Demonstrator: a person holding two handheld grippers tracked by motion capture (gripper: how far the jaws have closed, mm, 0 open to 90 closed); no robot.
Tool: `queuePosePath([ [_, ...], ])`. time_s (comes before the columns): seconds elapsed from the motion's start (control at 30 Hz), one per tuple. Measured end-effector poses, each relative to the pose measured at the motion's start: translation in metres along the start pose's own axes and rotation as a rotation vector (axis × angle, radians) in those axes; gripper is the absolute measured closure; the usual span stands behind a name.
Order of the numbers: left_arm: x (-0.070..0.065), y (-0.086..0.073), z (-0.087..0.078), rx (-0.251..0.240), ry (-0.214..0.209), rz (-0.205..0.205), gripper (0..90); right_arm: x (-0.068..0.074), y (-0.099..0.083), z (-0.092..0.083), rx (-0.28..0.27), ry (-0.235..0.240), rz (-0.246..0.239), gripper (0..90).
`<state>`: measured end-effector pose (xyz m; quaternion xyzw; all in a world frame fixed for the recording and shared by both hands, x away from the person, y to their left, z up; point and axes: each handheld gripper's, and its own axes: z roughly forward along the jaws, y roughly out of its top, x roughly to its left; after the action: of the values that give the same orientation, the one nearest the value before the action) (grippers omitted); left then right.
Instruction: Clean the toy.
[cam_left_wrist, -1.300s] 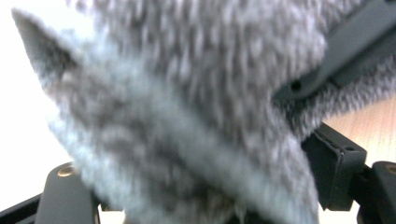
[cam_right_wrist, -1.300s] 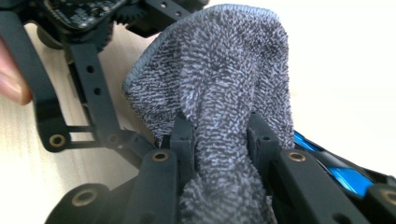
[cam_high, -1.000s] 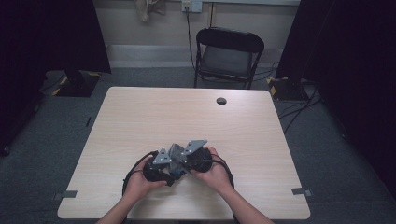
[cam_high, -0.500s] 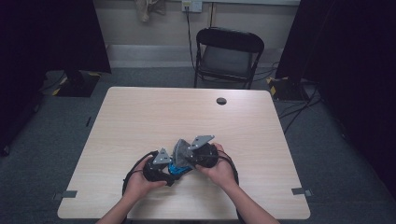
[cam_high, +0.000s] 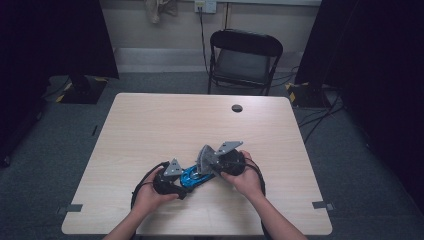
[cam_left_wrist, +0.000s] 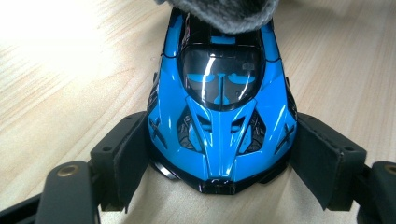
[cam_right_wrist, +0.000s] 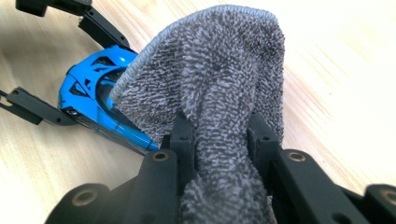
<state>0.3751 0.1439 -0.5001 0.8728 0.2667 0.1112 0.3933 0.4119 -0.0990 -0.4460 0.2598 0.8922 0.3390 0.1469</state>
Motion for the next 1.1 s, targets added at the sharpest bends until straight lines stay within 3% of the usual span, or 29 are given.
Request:
queuePosePath([
  [0.77, 0.0, 0.0, 0.0, 0.0, 0.0, -0.001, 23.2, -0.015, -0.006, 0.002, 0.012, -0.048, 0.04, 70.1],
  [0.97, 0.0, 0.0, 0.0, 0.003, 0.0, 0.003, 22.7, -0.016, -0.004, -0.006, 0.003, -0.07, 0.042, 70.1],
  [1.1, 0.0, 0.0, 0.0, 0.006, -0.003, 0.004, 20.9, -0.01, 0.001, -0.012, -0.021, -0.052, 0.04, 70.1],
])
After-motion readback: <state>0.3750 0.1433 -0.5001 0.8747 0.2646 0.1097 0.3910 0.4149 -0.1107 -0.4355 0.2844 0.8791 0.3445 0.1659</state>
